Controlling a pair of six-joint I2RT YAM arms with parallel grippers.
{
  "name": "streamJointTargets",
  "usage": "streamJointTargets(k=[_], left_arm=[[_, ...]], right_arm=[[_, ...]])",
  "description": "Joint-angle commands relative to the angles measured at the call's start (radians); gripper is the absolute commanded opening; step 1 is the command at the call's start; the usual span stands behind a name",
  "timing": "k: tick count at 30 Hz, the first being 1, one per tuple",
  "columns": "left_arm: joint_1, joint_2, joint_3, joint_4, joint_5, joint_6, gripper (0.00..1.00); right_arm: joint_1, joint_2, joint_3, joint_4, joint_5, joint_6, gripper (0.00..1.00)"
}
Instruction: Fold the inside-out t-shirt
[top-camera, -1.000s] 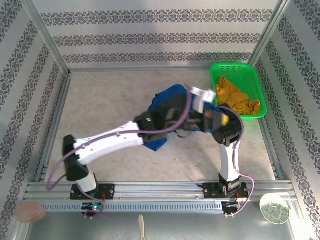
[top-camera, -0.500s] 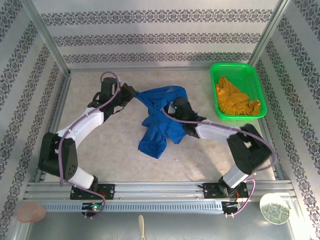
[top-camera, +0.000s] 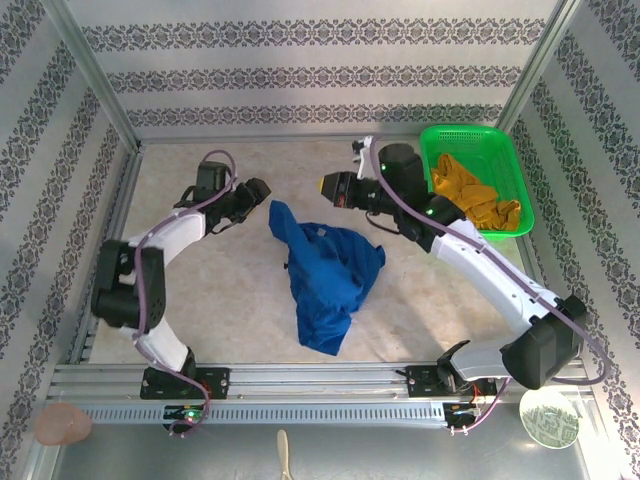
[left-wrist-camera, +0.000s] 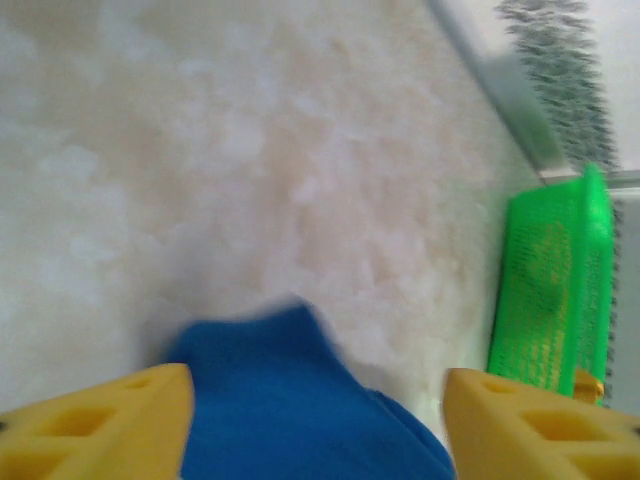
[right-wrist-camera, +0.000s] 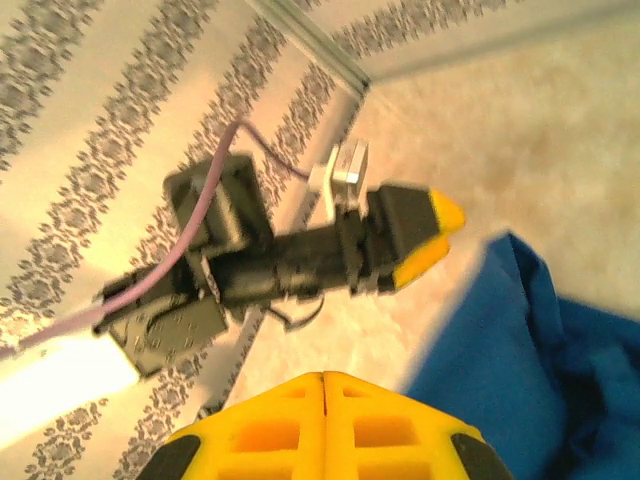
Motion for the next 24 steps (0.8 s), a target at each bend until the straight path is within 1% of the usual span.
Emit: streamJointTargets(k=[1,3,4,7,9,11,14,15,16,17,18,19,20,22,24], left_arm=[[0.004,-0.240,-0.053,-0.041,0.037,0.085,0.74],[-0.016,-0.364,-0.090,-0.046,0.038,0.057,0.76],[-0.043,-0.420,-0.102,-0.048,0.024,0.044,0.77],[-0.123,-0.516,-0.119,-0.087,-0.053,0.049,0.78],[-0.146,-0.529,-0.133,-0.117,-0.071,0.049,0.78],[-0.165,-0.524,-0.154,-0.170,-0.097,0.052,0.78],[-0.211,-0.512,-0.207,-0.250,-0.142,0.049,0.78],[-0.244,-0.514,-0.234,-0.270,-0.166,0.048,0.78],[-0.284,-0.519,-0.260,-0.283,-0.190,0.050,0.78],[-0.328,-0.524,-0.283,-0.287,-0.216,0.047,0.78],[-0.368,-0.527,-0.309,-0.283,-0.239,0.043,0.78],[-0.415,-0.525,-0.334,-0.271,-0.269,0.035,0.78],[-0.456,-0.523,-0.355,-0.261,-0.296,0.023,0.78],[-0.509,-0.506,-0.401,-0.225,-0.329,-0.008,0.78],[-0.537,-0.483,-0.443,-0.167,-0.341,-0.041,0.78]], right_arm=[[0.000,0.018,0.077,-0.099,0.042,-0.067,0.00],[-0.003,0.036,0.110,-0.112,0.061,-0.076,0.00],[-0.006,0.045,0.124,-0.111,0.063,-0.073,0.00],[-0.007,0.072,0.171,-0.129,0.068,-0.083,0.00],[0.000,0.082,0.170,-0.168,0.102,-0.103,0.00],[0.006,0.081,0.126,-0.196,0.130,-0.111,0.00],[0.032,0.041,-0.011,-0.210,0.202,-0.112,0.00],[0.051,0.027,-0.067,-0.220,0.236,-0.119,0.11],[0.068,0.018,-0.116,-0.233,0.268,-0.130,0.26],[0.086,0.011,-0.165,-0.237,0.296,-0.136,0.39],[0.098,0.005,-0.216,-0.231,0.315,-0.131,0.46],[0.109,0.002,-0.267,-0.213,0.322,-0.117,0.50],[0.116,0.002,-0.320,-0.188,0.313,-0.102,0.51],[0.139,0.013,-0.378,-0.151,0.310,-0.081,0.53],[0.175,0.040,-0.392,-0.145,0.328,-0.079,0.56]])
